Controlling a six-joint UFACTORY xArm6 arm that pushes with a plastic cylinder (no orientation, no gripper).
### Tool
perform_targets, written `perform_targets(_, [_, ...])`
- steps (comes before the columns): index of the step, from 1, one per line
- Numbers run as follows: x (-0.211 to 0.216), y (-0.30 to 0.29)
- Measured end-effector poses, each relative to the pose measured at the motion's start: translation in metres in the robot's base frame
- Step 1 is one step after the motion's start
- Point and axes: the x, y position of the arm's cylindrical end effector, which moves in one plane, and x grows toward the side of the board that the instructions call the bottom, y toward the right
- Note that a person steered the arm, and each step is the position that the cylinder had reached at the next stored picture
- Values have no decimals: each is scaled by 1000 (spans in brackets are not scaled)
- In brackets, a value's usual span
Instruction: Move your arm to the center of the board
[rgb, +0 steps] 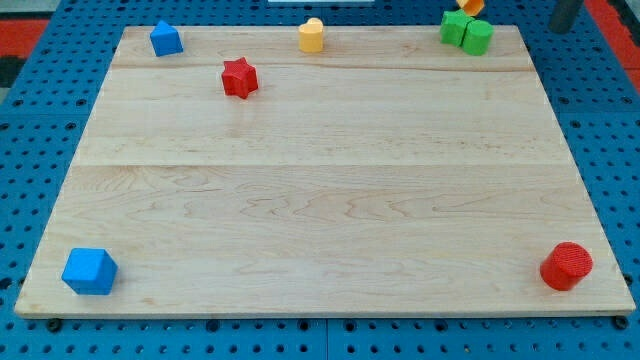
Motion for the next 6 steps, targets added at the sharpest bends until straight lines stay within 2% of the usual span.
perform_targets(1, [22, -6])
perform_targets(2, [76, -61])
perform_targets(3, [106, -94])
perform_targets(6, [275, -183])
